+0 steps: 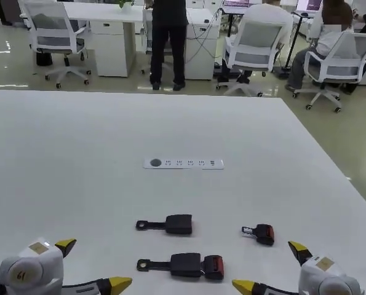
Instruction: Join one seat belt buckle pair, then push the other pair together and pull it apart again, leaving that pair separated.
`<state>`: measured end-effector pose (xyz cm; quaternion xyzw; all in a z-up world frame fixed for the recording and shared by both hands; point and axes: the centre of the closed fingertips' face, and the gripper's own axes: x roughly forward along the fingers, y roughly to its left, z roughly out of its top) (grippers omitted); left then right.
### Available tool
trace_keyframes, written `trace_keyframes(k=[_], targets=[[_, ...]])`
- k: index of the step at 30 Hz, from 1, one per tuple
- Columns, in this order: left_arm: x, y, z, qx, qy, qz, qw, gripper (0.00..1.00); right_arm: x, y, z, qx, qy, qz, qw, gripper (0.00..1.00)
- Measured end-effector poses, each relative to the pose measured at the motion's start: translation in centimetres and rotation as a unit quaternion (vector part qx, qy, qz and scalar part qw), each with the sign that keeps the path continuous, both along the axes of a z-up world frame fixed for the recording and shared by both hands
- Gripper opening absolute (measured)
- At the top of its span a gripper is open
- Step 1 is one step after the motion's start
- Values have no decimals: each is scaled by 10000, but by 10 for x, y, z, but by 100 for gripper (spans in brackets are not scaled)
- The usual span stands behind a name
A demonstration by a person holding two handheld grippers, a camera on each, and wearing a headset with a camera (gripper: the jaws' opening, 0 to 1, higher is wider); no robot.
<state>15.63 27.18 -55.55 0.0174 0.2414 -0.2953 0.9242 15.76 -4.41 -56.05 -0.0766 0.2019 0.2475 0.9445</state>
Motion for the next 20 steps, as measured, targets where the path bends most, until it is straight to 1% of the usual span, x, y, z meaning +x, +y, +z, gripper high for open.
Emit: trace_keyframes(k=[2,5,6,8,11,17,20], targets=[[-5,0,1,5,-4,2,10000,100,-1,0,1,36,-18,-18,10000,100],[-7,4,2,-56,-21,42,10000,100,-8,3,1,16,-29,20,10000,100],[-8,4,2,-55,-29,39,10000,100,-7,2,0,8,-25,27,10000,100],[-9,6,1,-36,-36,25,10000,100,-11,4,-2,-12,-19,53,10000,100],[-8,4,3,-48,-91,18,9999,100,-14,8,-2,-24,-8,103,9999,100],[-9,2,4,-77,-79,17,9999,100,-14,8,-3,-45,5,112,9999,100],[-11,0,5,-58,-104,-7,9999,100,-14,6,-5,-53,9,87,9999,100]])
